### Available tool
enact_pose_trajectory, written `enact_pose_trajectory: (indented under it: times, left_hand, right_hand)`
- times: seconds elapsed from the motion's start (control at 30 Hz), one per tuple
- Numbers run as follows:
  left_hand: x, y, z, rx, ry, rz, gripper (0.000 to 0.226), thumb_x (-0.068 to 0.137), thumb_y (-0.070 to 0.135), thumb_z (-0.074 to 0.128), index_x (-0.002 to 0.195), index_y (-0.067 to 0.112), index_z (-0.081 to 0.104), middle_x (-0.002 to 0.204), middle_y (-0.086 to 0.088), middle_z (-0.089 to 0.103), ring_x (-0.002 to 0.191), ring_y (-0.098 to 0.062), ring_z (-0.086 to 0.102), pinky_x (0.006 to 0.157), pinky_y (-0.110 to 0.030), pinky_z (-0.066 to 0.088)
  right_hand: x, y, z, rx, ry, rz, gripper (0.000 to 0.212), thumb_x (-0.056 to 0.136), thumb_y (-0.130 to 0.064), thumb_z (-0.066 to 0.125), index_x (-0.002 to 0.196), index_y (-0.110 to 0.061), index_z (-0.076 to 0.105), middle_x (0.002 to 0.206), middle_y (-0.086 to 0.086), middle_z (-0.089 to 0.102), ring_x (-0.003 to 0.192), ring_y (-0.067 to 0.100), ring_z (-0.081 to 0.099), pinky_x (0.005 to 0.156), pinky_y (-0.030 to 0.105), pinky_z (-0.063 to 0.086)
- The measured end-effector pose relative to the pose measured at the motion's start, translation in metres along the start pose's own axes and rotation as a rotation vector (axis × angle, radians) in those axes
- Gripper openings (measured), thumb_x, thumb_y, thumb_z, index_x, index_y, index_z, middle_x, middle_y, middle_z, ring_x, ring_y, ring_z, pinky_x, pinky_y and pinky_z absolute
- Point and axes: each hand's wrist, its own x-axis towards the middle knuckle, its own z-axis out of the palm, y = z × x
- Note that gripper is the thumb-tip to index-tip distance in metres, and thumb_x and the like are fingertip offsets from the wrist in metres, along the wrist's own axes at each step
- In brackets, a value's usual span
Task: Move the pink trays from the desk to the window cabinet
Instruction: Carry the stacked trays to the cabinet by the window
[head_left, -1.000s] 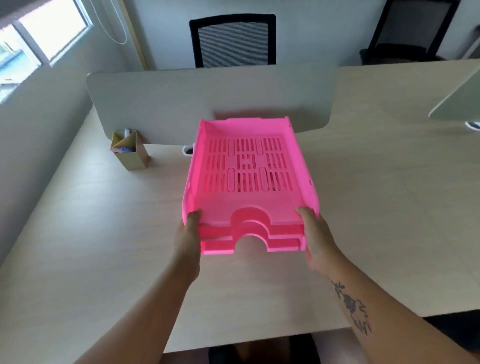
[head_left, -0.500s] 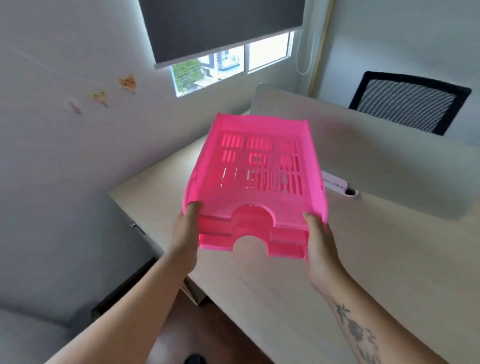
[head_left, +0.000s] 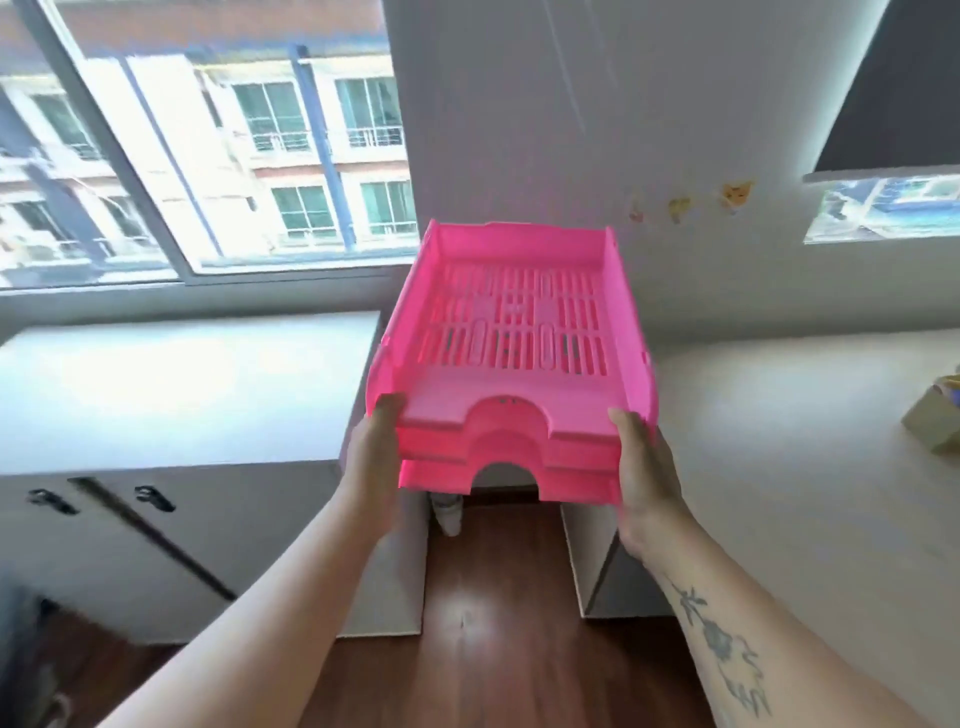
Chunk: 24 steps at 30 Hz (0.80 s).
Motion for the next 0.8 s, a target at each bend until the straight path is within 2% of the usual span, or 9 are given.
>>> enact_pose_trajectory:
  times: [0.07, 0.13, 0.2, 0.23, 0.33, 0.4, 0.53, 0.63, 0.8]
  left_hand:
    - [0.005, 0.013, -0.041, -0.02, 0.054, 0.035, 0.051, 0.076, 0.044, 0.055, 0.114, 0.013, 0.069, 0.112, -0.023, 0.071, 0.102, -0.043, 0.067, 0.095, -0.062, 0.048]
    - [0.013, 0.025, -0.087, -0.039, 0.107, 0.072, 0.048, 0.081, 0.041, 0.052, 0.116, 0.011, 0.067, 0.111, -0.024, 0.071, 0.099, -0.043, 0.069, 0.09, -0.059, 0.052]
    - [0.023, 0.036, -0.131, -0.034, 0.142, 0.103, 0.049, 0.086, 0.042, 0.05, 0.118, 0.009, 0.065, 0.104, -0.021, 0.073, 0.089, -0.039, 0.071, 0.072, -0.046, 0.06]
    - [0.029, 0.042, -0.151, -0.021, 0.15, 0.122, 0.05, 0.088, 0.043, 0.047, 0.119, 0.008, 0.064, 0.102, -0.019, 0.073, 0.087, -0.037, 0.072, 0.064, -0.039, 0.058]
    - [0.053, 0.06, -0.207, 0.006, 0.179, 0.157, 0.05, 0.091, 0.045, 0.042, 0.122, 0.013, 0.063, 0.11, -0.02, 0.071, 0.099, -0.039, 0.07, 0.059, -0.034, 0.054]
    - [0.074, 0.073, -0.242, 0.017, 0.2, 0.181, 0.05, 0.092, 0.046, 0.04, 0.124, 0.014, 0.061, 0.109, -0.019, 0.071, 0.097, -0.037, 0.07, 0.05, -0.032, 0.055]
    - [0.126, 0.091, -0.304, 0.01, 0.236, 0.149, 0.05, 0.088, 0.051, 0.042, 0.121, 0.018, 0.062, 0.108, -0.018, 0.072, 0.097, -0.036, 0.07, 0.075, -0.051, 0.06]
    - [0.165, 0.103, -0.343, -0.002, 0.276, 0.093, 0.049, 0.087, 0.051, 0.044, 0.12, 0.02, 0.062, 0.106, -0.017, 0.072, 0.096, -0.036, 0.07, 0.071, -0.048, 0.06]
    - [0.216, 0.109, -0.396, -0.011, 0.337, 0.019, 0.046, 0.087, 0.049, 0.045, 0.117, 0.018, 0.061, 0.104, -0.018, 0.07, 0.094, -0.037, 0.068, 0.064, -0.039, 0.055]
  right_hand:
    - [0.005, 0.006, 0.046, -0.021, -0.086, 0.014, 0.036, 0.073, -0.058, 0.06, 0.102, -0.038, 0.065, 0.116, 0.008, 0.068, 0.108, 0.029, 0.064, 0.094, 0.055, 0.051]
    - [0.007, 0.013, 0.097, -0.024, -0.174, 0.021, 0.032, 0.073, -0.055, 0.061, 0.094, -0.032, 0.066, 0.108, 0.011, 0.068, 0.1, 0.03, 0.065, 0.088, 0.051, 0.054]
    - [0.007, 0.019, 0.145, -0.019, -0.244, 0.02, 0.034, 0.08, -0.046, 0.059, 0.107, -0.027, 0.065, 0.109, 0.018, 0.069, 0.099, 0.035, 0.068, 0.083, 0.055, 0.057]
    - [0.007, 0.023, 0.168, -0.019, -0.287, 0.019, 0.036, 0.083, -0.042, 0.057, 0.114, -0.025, 0.064, 0.108, 0.017, 0.07, 0.097, 0.035, 0.069, 0.081, 0.055, 0.058]
    - [0.009, 0.037, 0.236, -0.036, -0.4, -0.008, 0.042, 0.086, -0.046, 0.057, 0.121, -0.023, 0.062, 0.107, 0.015, 0.071, 0.097, 0.036, 0.071, 0.079, 0.054, 0.059]
    - [0.011, 0.048, 0.281, -0.06, -0.436, -0.004, 0.046, 0.084, -0.05, 0.058, 0.122, -0.023, 0.061, 0.111, 0.019, 0.07, 0.098, 0.038, 0.07, 0.082, 0.057, 0.057]
    - [0.024, 0.073, 0.367, -0.096, -0.437, 0.053, 0.035, 0.078, -0.055, 0.059, 0.108, -0.037, 0.065, 0.111, 0.014, 0.07, 0.102, 0.038, 0.067, 0.089, 0.061, 0.052]
    - [0.031, 0.085, 0.423, -0.098, -0.43, 0.111, 0.03, 0.082, -0.048, 0.054, 0.108, -0.036, 0.064, 0.109, 0.015, 0.071, 0.098, 0.037, 0.069, 0.086, 0.06, 0.054]
    - [0.042, 0.111, 0.492, -0.139, -0.426, 0.165, 0.045, 0.08, -0.044, 0.051, 0.12, -0.028, 0.06, 0.108, 0.016, 0.072, 0.093, 0.035, 0.072, 0.081, 0.055, 0.058]
